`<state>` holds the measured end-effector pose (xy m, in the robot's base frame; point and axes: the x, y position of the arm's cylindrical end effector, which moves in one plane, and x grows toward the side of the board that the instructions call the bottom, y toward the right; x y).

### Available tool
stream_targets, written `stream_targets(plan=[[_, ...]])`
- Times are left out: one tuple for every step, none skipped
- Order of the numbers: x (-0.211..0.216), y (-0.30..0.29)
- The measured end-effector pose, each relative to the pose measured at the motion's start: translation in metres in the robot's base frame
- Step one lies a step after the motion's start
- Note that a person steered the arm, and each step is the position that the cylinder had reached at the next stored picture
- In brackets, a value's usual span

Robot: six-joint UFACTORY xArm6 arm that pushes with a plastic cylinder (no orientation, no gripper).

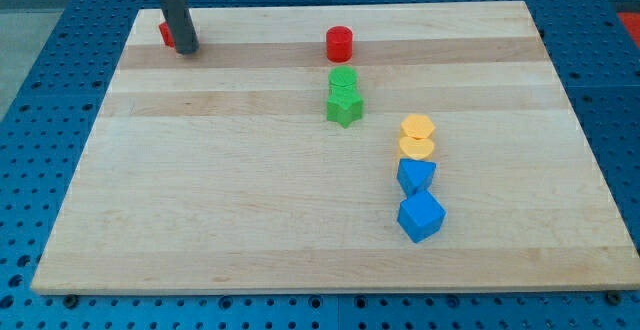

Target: Slide the yellow hexagon to the right side of the yellow heart

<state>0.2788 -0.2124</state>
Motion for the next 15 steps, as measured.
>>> stream_targets(plan=[[-0.007,-0.006],[-0.012,-0.006],[-0.012,-0.006],[-0.004,0.005],[0.026,0.032],[0.067,0.056],[0.108,0.079],[0.146,0.110],[0.150,0.145],[0.147,0.182],[0.145,0.226],[0.145,0.268],[0.143,0.307],[0.145,0.335],[0.150,0.354]])
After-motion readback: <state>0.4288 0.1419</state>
